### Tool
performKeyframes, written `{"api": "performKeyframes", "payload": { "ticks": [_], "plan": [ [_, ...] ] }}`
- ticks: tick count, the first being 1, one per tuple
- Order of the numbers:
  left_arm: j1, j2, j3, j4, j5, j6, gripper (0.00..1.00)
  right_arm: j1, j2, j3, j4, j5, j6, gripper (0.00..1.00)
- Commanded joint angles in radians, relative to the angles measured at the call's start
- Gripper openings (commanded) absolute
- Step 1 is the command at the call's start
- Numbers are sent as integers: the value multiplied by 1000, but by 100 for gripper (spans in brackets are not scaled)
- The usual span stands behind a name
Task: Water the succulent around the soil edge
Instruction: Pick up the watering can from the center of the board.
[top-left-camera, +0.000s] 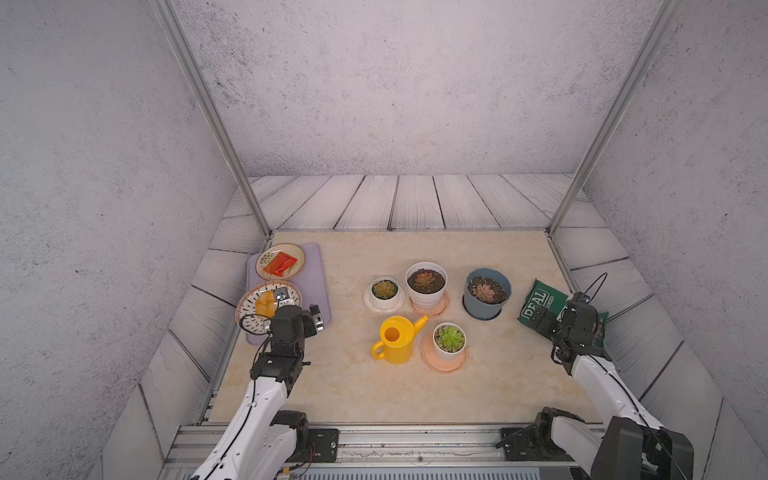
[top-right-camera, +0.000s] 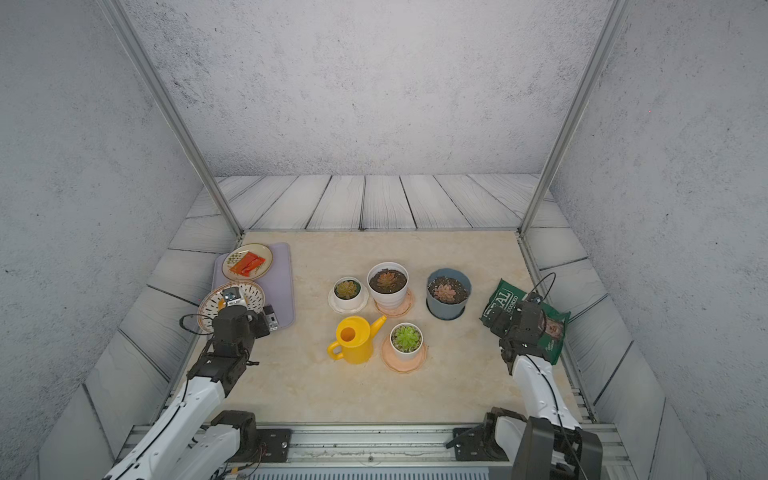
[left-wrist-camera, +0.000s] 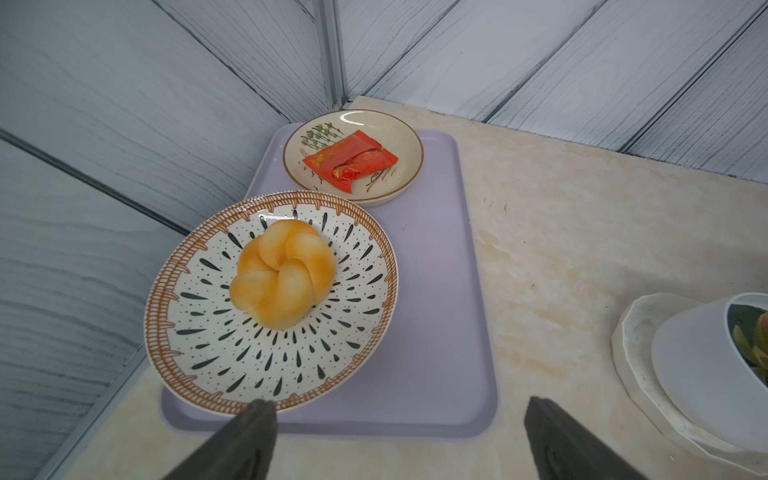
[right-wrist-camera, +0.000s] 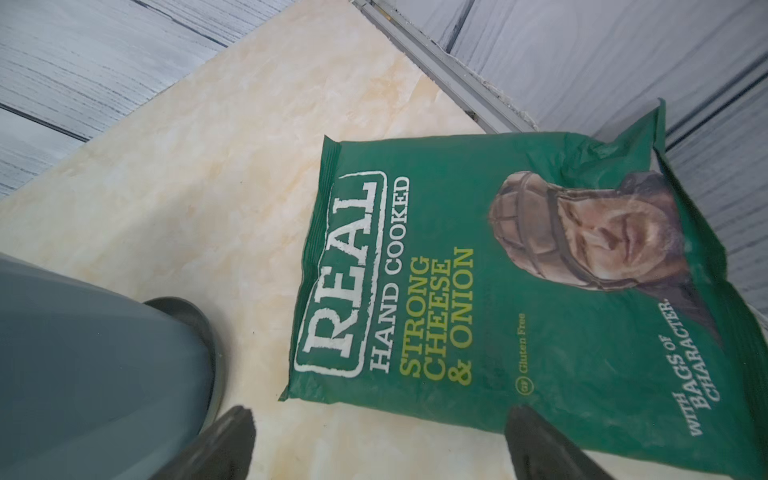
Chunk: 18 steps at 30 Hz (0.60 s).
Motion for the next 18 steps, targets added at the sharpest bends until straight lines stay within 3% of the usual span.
{"api": "performKeyframes", "payload": {
  "ticks": [1,18],
  "plan": [
    [11,2,-5,19,14,12,100,0,-4,-8,20,10,-7,99],
    [15,7,-2,10,-6,1,100,0,2,-3,17,7,-8,99]
  ]
}}
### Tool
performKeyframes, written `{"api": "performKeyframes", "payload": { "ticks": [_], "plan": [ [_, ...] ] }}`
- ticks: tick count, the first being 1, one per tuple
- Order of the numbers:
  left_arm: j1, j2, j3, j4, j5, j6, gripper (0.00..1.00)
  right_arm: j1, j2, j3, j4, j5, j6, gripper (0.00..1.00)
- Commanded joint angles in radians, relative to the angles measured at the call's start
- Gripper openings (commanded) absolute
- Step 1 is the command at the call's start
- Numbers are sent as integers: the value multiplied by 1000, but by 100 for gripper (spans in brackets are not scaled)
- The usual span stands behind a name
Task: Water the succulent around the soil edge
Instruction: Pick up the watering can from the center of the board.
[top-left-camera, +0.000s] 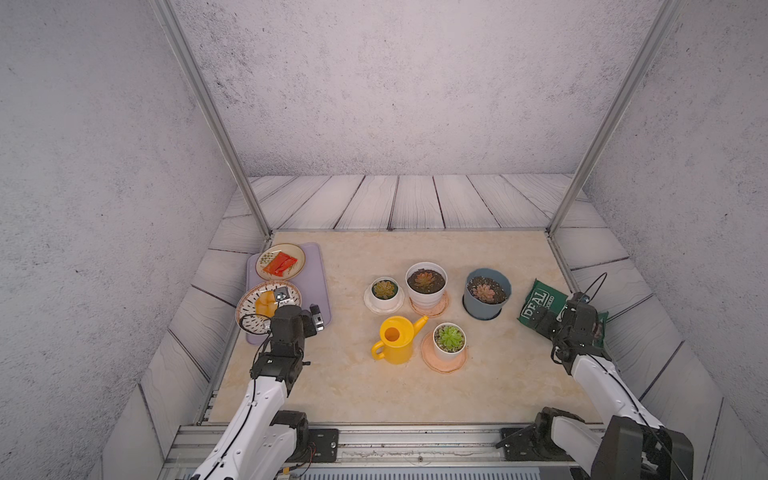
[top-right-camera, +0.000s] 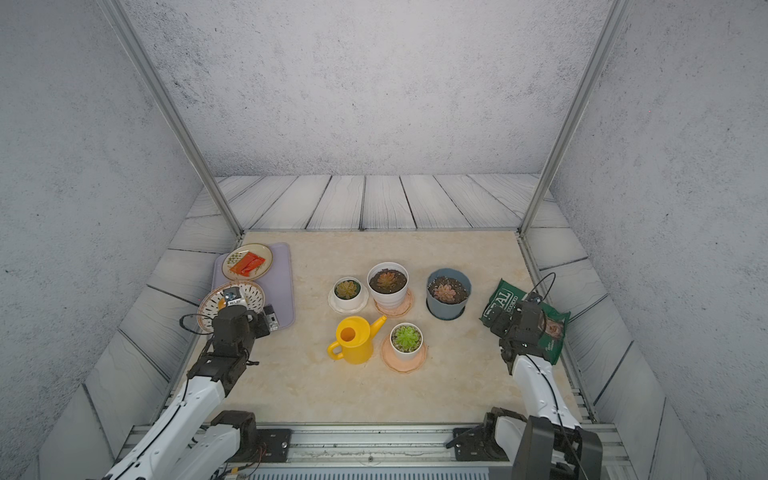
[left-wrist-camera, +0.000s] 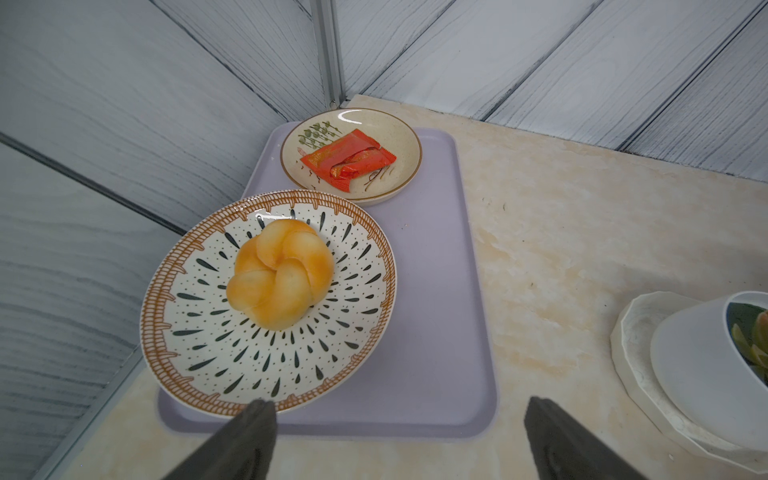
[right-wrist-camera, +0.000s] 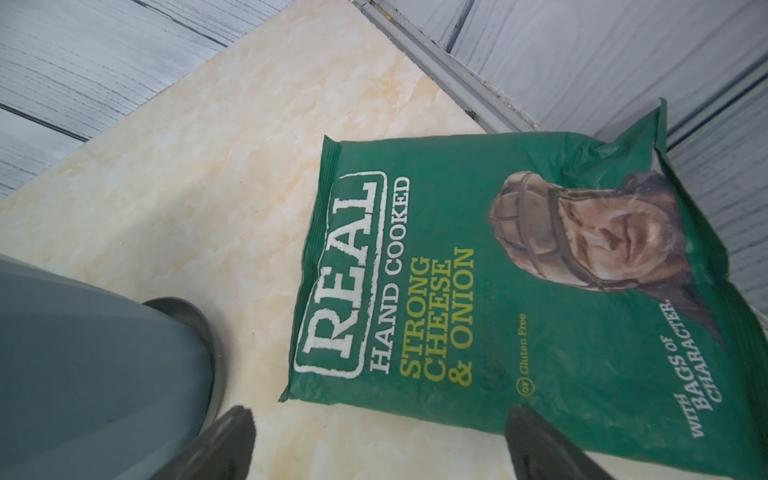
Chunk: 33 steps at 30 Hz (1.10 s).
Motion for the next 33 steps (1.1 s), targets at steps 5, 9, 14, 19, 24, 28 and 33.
{"api": "performKeyframes", "payload": {
  "ticks": [5,9,14,19,24,28,33],
  "plan": [
    [10,-25,-5,-27,-56,-25,100,0,-16,-3,9,1,-9,99],
    [9,-76,-29,-33,-80,-56,100,0,-58,-16,6,-10,-11,99],
    [9,-159,-54,-52,-67,-113,100,0,-154,-29,-20,-29,-12,99],
    [7,-203,-55,-62,56,-140,100,0,-238,-36,-64,-58,3,99],
    [5,-223,-32,-120,189,-193,100,0,-275,-24,-141,-125,40,99],
    [-19,-245,-47,-134,307,-223,100,1,-280,-17,-196,-225,56,99],
    [-140,-303,-58,-178,308,-235,100,3,-312,-7,-256,-274,55,99]
  ]
}}
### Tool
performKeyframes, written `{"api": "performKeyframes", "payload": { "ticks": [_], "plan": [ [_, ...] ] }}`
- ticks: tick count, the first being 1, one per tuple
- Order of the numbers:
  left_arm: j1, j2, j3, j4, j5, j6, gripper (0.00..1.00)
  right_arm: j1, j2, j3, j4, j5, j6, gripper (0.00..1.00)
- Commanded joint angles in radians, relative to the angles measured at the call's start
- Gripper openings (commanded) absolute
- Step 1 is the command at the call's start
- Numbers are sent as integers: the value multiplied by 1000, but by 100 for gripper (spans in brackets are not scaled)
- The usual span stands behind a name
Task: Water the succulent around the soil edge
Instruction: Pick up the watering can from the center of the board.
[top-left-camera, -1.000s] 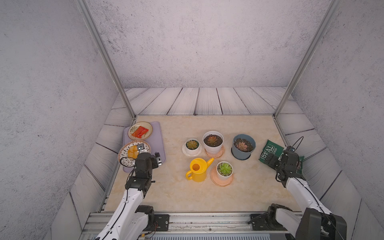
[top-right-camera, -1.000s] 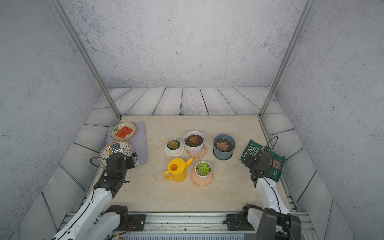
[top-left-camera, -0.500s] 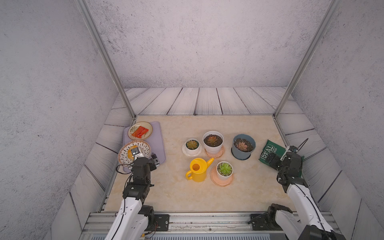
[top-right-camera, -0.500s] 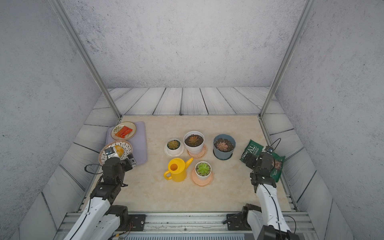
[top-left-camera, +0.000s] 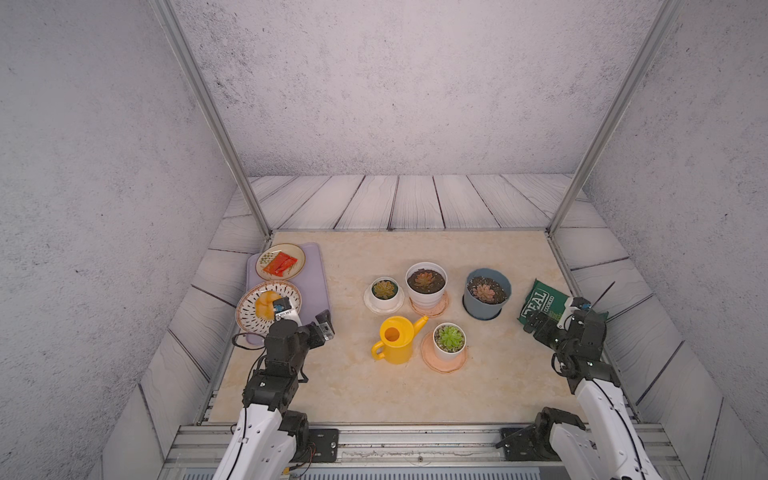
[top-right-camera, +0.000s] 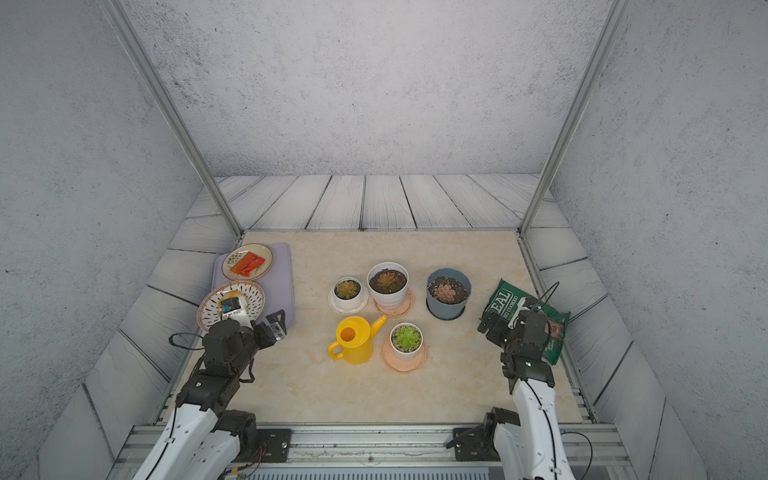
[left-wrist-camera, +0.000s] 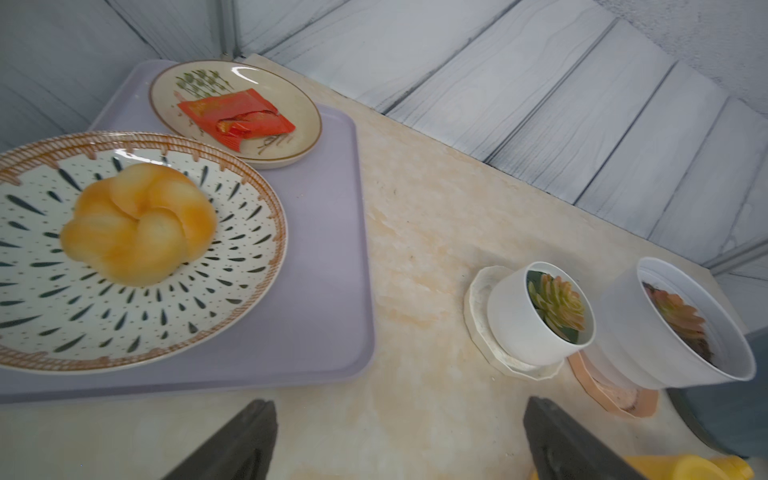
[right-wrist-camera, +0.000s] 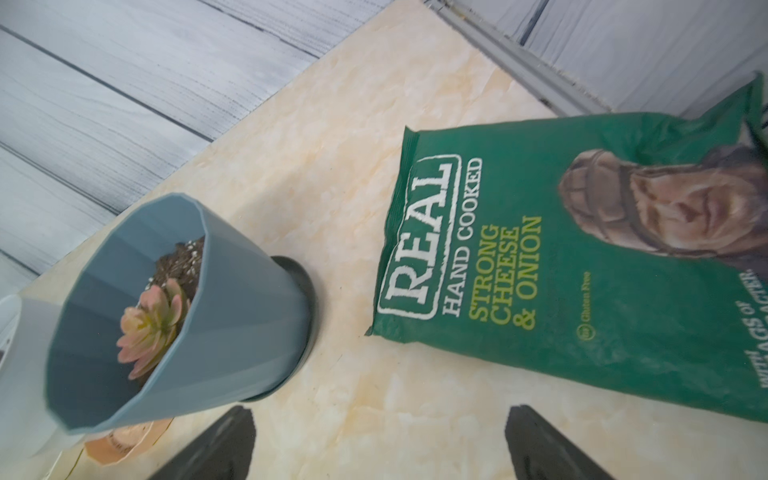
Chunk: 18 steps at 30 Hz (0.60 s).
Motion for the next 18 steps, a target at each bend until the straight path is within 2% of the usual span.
{"api": "performKeyframes", "payload": {
  "ticks": [1,9,14,18],
  "plan": [
    [-95,-44,-13,-44,24,-22,100,3,-38,24,-71,-59,13,99],
    [-346,-58,-27,-94,-21,-16,100,6,-32,43,-99,-62,0,99],
    [-437,-44,-50,-67,-22,-5,98,8,-12,49,-92,-88,-4,99],
    [-495,11,-65,-12,16,10,90,11,-5,50,-85,-108,-10,99]
  ]
}}
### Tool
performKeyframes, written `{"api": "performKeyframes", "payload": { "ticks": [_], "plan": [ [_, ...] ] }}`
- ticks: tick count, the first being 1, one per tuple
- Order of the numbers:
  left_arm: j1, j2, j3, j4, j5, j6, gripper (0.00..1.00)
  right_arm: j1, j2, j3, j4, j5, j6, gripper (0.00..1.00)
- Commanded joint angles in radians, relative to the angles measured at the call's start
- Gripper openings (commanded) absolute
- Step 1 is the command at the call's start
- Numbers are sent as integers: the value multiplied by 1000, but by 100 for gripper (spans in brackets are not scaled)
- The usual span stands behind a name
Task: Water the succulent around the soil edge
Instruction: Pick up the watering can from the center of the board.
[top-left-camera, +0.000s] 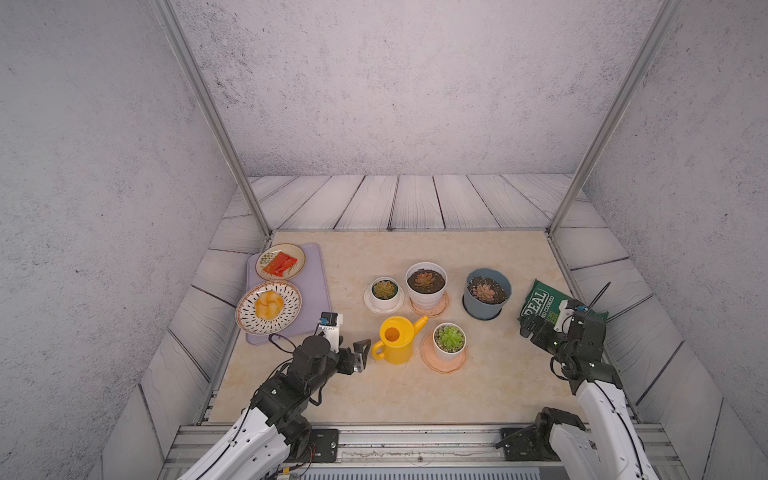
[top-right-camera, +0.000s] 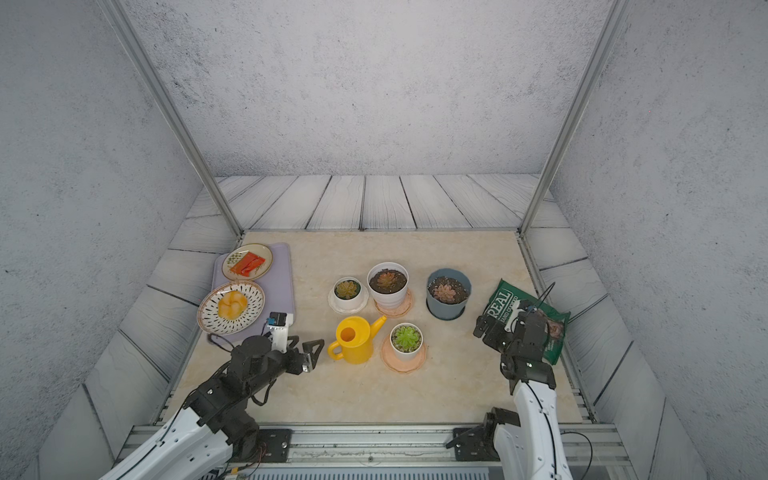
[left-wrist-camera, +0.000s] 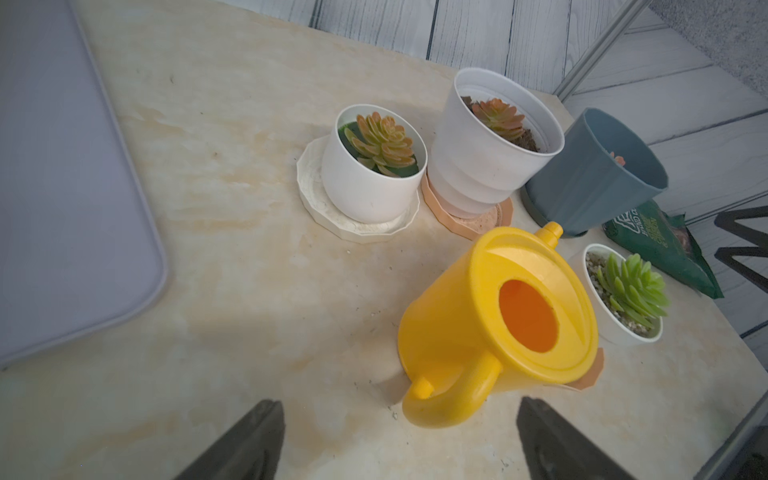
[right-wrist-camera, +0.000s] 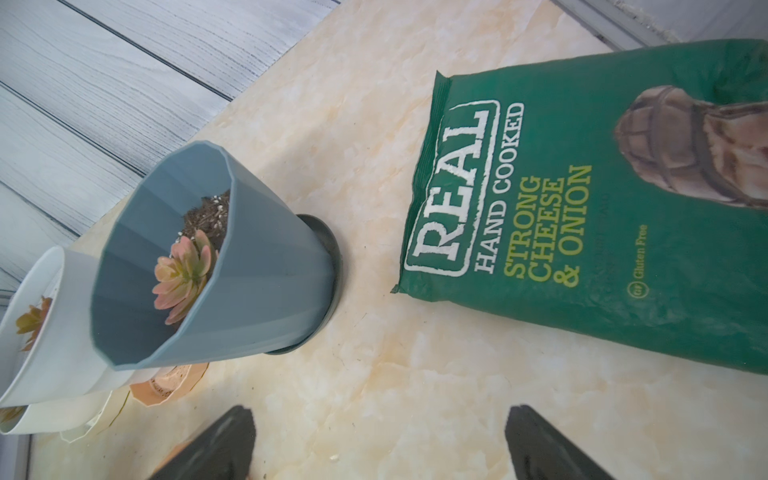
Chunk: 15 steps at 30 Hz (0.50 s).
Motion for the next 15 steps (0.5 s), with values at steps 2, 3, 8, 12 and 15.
{"api": "performKeyframes", "payload": {
  "ticks": [2,3,8,12,15],
  "plan": [
    [-66,59,-28,71,21,25,88,7,10,31,4,-31,-9,99],
    [-84,76,-30,80,18,29,86,7,14,31,6,-34,-9,99],
    [-176,167,-33,127,-53,41,78,10,30,33,12,-42,-12,99],
    [-225,267,-21,177,-120,40,74,12,26,31,11,-37,-14,99],
    [-251,338,-18,226,-183,29,68,13,23,30,12,-35,-12,99]
  ]
}}
